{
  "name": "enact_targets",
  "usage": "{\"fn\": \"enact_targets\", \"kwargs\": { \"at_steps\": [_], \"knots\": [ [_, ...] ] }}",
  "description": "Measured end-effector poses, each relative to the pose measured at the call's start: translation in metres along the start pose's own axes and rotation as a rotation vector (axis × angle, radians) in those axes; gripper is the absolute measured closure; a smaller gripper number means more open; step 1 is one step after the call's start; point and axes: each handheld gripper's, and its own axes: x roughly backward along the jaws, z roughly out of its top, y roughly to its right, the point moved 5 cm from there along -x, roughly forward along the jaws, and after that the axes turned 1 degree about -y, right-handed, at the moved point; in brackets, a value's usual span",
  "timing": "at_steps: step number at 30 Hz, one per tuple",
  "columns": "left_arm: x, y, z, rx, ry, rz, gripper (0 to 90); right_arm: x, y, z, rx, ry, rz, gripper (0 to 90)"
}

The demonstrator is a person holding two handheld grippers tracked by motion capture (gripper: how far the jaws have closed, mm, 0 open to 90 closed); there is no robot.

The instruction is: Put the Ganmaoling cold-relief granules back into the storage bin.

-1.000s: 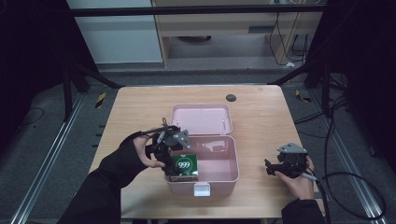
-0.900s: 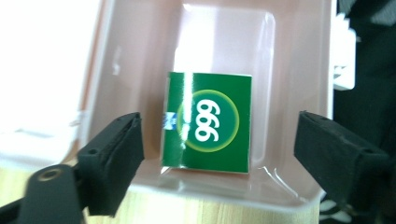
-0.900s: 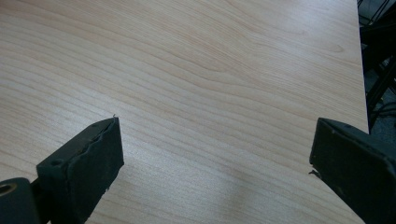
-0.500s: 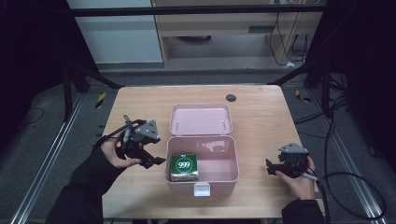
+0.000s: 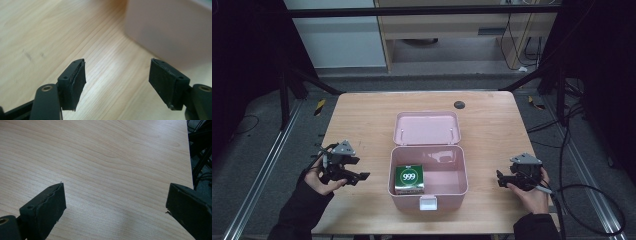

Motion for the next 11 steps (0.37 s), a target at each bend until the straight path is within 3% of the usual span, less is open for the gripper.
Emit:
{"fn": "enact_targets", "kwargs": {
  "at_steps": [6,11],
  "knots": [
    [-0.018,-0.016,-0.025,0.181,0.061,0.054,31.2,-0.001,0.001,-0.001,-0.003,-0.004,-0.008,3.6],
    [-0.025,-0.031,-0.041,0.263,0.06,0.115,31.6,-0.001,0.002,-0.002,-0.024,0.001,-0.006,3.6]
  ]
}}
